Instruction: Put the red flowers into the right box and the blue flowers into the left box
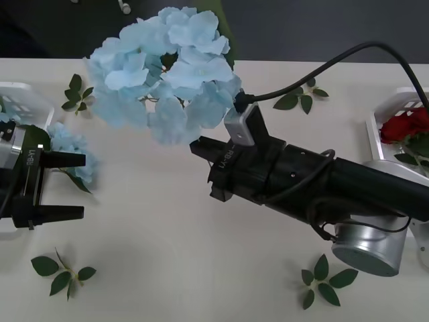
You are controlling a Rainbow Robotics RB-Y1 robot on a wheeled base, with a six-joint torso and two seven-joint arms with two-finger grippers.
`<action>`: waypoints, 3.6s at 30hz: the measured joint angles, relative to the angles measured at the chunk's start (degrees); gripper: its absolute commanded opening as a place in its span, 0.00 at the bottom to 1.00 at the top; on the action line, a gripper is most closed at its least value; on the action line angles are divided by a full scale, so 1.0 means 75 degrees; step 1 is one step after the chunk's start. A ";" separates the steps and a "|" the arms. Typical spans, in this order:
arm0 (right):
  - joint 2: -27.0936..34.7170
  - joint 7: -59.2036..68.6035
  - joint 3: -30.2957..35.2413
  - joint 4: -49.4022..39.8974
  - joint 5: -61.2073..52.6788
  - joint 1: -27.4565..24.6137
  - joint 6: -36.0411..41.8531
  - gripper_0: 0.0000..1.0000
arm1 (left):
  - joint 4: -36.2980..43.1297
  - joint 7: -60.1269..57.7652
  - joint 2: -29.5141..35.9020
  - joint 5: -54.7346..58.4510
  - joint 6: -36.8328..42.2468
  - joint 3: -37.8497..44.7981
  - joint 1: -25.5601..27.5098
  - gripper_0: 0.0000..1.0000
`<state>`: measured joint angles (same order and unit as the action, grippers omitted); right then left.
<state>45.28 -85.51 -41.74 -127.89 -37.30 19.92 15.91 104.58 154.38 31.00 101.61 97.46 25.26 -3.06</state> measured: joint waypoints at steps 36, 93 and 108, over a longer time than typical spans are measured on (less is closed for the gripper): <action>-0.2025 0.0002 -0.1878 0.2246 0.0103 0.2065 -0.0297 0.00 | -0.2260 0.0000 -0.1426 0.0580 0.0012 -0.0812 -0.0185 1.00; -0.1791 0.0436 -0.1835 0.2284 -0.0150 0.2154 -0.0454 0.00 | -0.2861 0.0000 -0.2067 0.0821 -0.0755 -0.1634 -0.0270 0.00; -0.0556 0.1117 -0.0967 0.0620 -0.0990 0.1599 0.1302 0.00 | -0.2855 0.0000 -0.2067 0.0929 -0.0747 -0.1633 -0.0296 0.00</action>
<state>41.11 -77.13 -48.99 -123.25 -44.73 31.92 25.67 83.17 154.38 15.49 108.58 91.86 13.01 -5.28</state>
